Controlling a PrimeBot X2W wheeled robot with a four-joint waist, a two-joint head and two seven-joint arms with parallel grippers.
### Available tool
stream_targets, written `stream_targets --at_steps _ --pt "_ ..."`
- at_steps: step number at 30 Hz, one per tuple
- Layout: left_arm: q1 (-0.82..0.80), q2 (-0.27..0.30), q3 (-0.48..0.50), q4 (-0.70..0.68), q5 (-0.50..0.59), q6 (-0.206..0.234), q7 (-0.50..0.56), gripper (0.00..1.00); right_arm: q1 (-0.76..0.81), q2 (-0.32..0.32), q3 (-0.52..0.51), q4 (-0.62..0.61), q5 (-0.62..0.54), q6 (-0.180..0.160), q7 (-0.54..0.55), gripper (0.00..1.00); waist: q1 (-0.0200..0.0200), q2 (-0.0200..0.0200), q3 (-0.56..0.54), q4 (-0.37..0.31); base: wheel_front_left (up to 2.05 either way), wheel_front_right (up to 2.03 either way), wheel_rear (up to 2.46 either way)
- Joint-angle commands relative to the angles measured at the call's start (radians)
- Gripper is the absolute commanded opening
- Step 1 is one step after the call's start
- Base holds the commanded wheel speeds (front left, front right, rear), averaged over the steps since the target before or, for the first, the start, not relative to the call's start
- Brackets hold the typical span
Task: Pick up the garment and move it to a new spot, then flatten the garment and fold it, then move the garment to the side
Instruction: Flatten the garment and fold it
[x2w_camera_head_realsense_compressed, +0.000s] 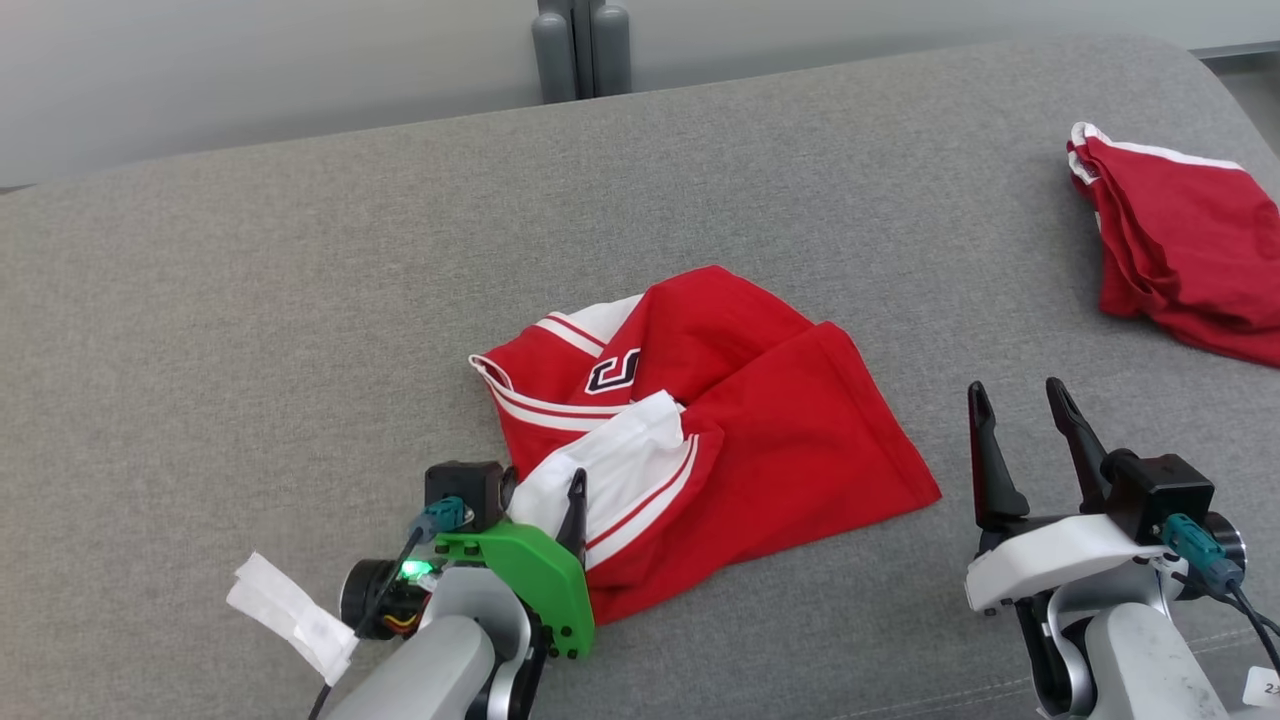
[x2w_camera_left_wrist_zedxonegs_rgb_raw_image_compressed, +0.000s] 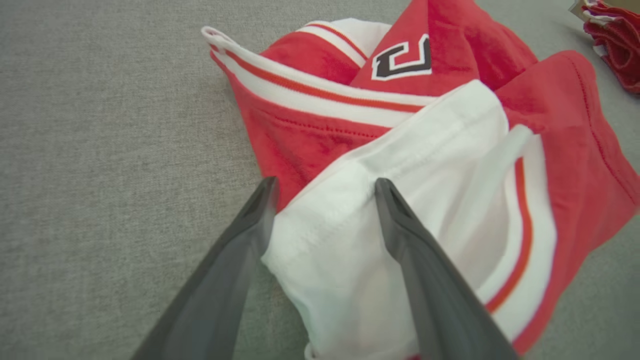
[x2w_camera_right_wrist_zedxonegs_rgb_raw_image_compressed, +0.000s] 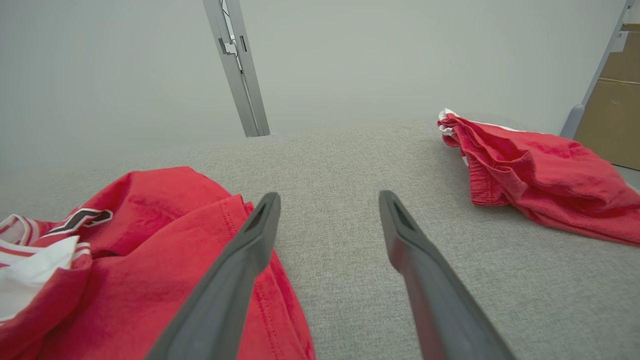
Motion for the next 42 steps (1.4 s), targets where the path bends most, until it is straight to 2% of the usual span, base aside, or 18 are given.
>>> stream_targets --at_steps 1,2,3,5,6,7,13,20,26,31,35,42 --pt "0.02 0.01 0.004 -0.011 -0.008 -0.004 0.007 1.0 0.007 -0.002 -0.004 0.002 0.0 -0.002 -0.006 1.0 0.0 0.0 -0.001 0.005 0.0 0.0 0.0" --pt "0.025 0.014 0.003 -0.022 -0.01 -0.003 0.008 0.87 0.007 -0.002 -0.004 0.002 0.0 -0.002 -0.006 1.0 0.0 0.0 -0.001 0.008 0.0 0.0 0.0" --pt "0.028 0.018 0.001 -0.029 -0.01 0.0 0.011 0.55 0.006 -0.002 -0.003 0.002 -0.001 -0.002 -0.006 1.0 0.0 0.0 -0.002 0.01 0.0 0.0 0.0" --pt "0.035 0.019 -0.003 -0.041 -0.008 0.004 0.013 0.25 0.002 -0.002 -0.002 0.004 -0.002 -0.002 -0.006 1.0 0.0 0.0 -0.003 0.012 0.0 0.0 0.0" --pt "0.037 0.02 -0.004 -0.046 -0.008 0.004 0.014 0.17 0.0 -0.002 -0.002 0.005 -0.002 -0.002 -0.006 1.0 0.0 0.0 -0.004 0.012 0.0 0.0 0.0" --pt "0.04 0.02 -0.005 -0.052 -0.009 0.005 0.013 0.0 -0.001 -0.002 -0.001 0.007 -0.002 -0.002 -0.006 1.0 0.0 0.0 -0.006 0.013 0.0 0.0 0.0" --pt "0.052 0.02 -0.019 -0.067 -0.02 -0.013 0.021 0.0 0.005 -0.002 0.006 0.012 -0.006 -0.002 -0.006 1.0 0.0 0.0 -0.018 0.01 0.0 0.0 0.0" --pt "0.054 0.018 -0.007 -0.074 -0.017 -0.002 -0.012 0.0 0.022 -0.002 -0.001 0.014 -0.01 -0.002 -0.006 1.0 0.0 0.0 -0.036 0.008 0.0 0.0 0.0" --pt "0.086 0.052 0.059 -0.144 -0.026 0.055 -0.089 0.0 0.048 -0.002 -0.023 0.012 -0.015 -0.002 -0.003 1.0 0.0 0.0 -0.068 0.039 0.0 0.0 0.0" --pt "0.169 0.094 0.143 -0.223 -0.062 0.125 -0.133 0.0 0.067 -0.002 -0.035 0.01 -0.014 -0.002 0.0 1.0 0.0 0.0 -0.088 0.088 0.0 0.0 0.0" --pt "0.235 0.117 0.172 -0.235 -0.085 0.155 -0.143 0.0 0.065 -0.002 -0.034 0.007 -0.015 -0.002 0.005 1.0 0.0 0.0 -0.089 0.125 0.0 0.0 0.0" --pt "0.332 0.108 0.179 -0.247 -0.103 0.183 -0.157 0.0 0.061 -0.002 -0.059 0.001 -0.028 -0.002 0.011 1.0 0.0 0.0 -0.078 0.178 0.0 0.0 0.0"
